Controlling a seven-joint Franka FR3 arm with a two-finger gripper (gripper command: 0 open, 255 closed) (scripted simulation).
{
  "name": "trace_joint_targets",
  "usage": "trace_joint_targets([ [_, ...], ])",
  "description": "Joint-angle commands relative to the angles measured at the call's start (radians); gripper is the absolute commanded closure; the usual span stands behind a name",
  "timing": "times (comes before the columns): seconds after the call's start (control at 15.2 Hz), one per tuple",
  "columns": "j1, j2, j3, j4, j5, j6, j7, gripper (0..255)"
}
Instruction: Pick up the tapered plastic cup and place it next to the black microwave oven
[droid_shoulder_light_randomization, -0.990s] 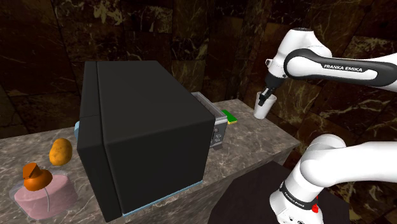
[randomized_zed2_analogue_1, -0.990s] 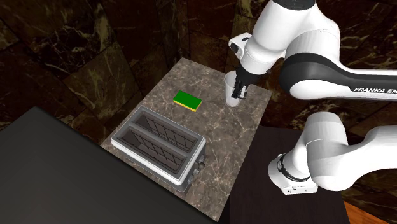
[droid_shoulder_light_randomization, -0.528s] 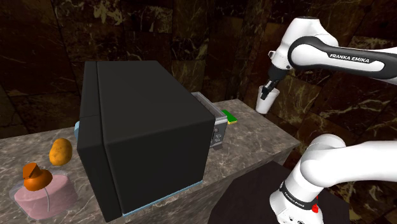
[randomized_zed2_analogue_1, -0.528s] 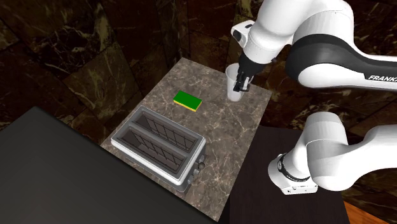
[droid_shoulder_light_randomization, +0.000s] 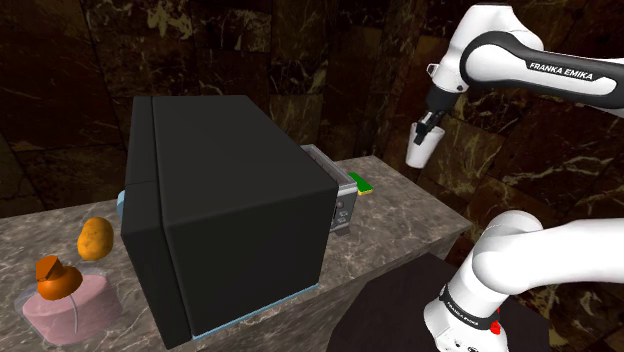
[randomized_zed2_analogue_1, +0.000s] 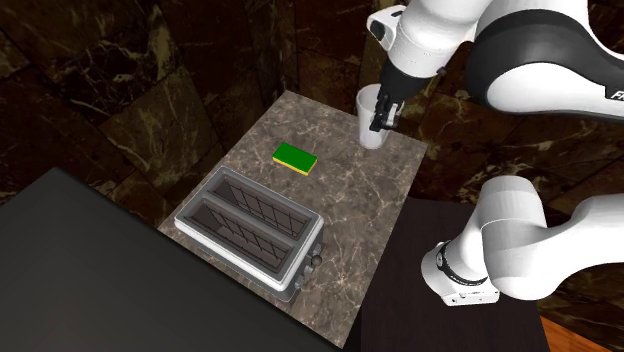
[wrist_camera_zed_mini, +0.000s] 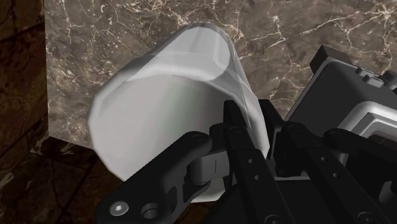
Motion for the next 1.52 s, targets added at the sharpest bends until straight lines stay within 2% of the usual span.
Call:
trace_joint_targets([
  [0.0, 0.001, 0.009, 0.002, 0.035, 0.003, -0.025, -0.005, 255],
  [1.45, 0.015, 0.149, 0.026, 0.429, 0.033, -0.277, -0.043, 255],
])
